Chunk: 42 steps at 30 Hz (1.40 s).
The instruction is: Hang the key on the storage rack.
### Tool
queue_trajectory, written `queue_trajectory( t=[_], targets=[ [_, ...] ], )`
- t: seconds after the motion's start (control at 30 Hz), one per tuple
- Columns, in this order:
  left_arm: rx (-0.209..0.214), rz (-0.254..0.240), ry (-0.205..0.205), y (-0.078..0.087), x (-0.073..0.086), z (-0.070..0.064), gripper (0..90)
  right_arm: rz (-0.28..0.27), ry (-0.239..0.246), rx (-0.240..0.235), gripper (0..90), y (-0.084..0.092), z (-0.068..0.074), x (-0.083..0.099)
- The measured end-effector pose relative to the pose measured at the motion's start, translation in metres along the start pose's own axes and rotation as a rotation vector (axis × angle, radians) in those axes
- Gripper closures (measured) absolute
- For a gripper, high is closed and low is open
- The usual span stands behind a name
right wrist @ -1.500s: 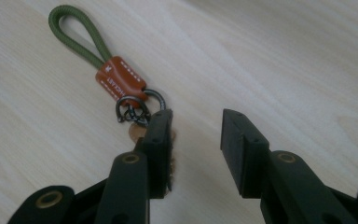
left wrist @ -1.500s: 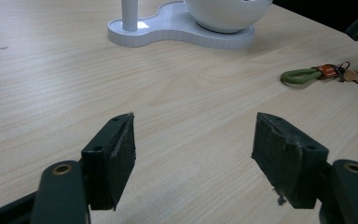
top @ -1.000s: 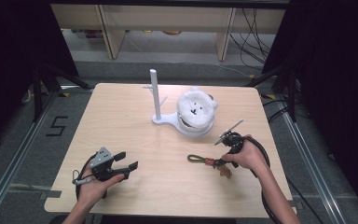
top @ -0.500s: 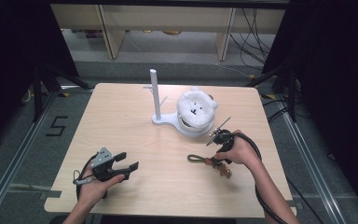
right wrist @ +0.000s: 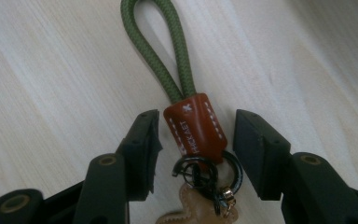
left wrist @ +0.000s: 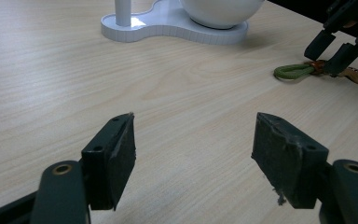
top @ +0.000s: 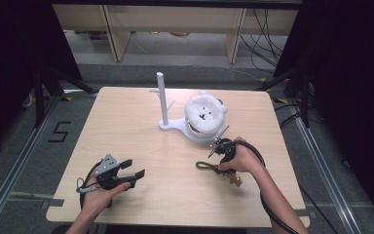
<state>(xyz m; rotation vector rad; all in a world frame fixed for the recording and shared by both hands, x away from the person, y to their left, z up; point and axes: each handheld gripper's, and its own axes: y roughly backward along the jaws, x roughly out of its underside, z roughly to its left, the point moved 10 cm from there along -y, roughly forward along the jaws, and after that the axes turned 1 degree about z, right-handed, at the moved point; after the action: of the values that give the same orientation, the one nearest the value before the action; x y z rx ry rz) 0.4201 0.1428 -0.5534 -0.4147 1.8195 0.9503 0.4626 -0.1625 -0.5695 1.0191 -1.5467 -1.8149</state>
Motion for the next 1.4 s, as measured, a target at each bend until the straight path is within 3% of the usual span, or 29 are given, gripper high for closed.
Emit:
queue_trajectory(
  t=[0.1, 0.4, 0.5, 0.63, 0.67, 0.87, 1.2, 1.23, 1.4],
  targets=[
    [-0.007, 0.003, -0.001, 0.0006, 0.0001, 0.0004, 29.5, 0.008, 0.003, -0.016, 54.0, -0.002, 0.0039, -0.0002],
    [-0.005, 0.006, -0.002, 0.0004, 0.0012, 0.0003, 29.5, 0.02, -0.013, 0.012, 61.1, -0.0035, 0.0048, 0.0001],
    [-0.007, 0.007, -0.003, 0.0006, 0.0013, 0.0004, 29.5, 0.019, 0.01, 0.01, 66.6, -0.0043, 0.0025, 0.0008],
    [0.0, 0.003, -0.002, 0.0002, 0.0011, 0.0, 29.5, 0.015, -0.023, 0.009, 67.0, -0.0035, 0.004, 0.0008],
    [-0.008, 0.009, -0.004, 0.0007, 0.0015, 0.0005, 29.5, 0.024, -0.046, 0.03, 67.2, -0.0032, 0.0022, 0.0022],
    [0.001, 0.0, 0.003, 0.0004, 0.0012, -0.0001, 29.5, 0.023, -0.062, 0.028, 67.5, -0.0032, 0.0014, 0.0026],
    [-0.008, 0.008, 0.0, 0.0007, 0.0021, 0.0003, 29.6, -0.024, -0.06, 0.015, 67.7, -0.0036, 0.0011, 0.0024],
    [-0.008, 0.008, 0.0, 0.0008, 0.0021, 0.0003, 29.6, -0.026, -0.093, 0.004, 67.7, -0.0026, 0.0036, 0.0024],
    [0.002, 0.002, 0.001, 0.0004, 0.0017, -0.0004, 29.9, -0.097, -0.124, 0.007, 67.9, 0.001, 0.0044, 0.0011]
  ],
)
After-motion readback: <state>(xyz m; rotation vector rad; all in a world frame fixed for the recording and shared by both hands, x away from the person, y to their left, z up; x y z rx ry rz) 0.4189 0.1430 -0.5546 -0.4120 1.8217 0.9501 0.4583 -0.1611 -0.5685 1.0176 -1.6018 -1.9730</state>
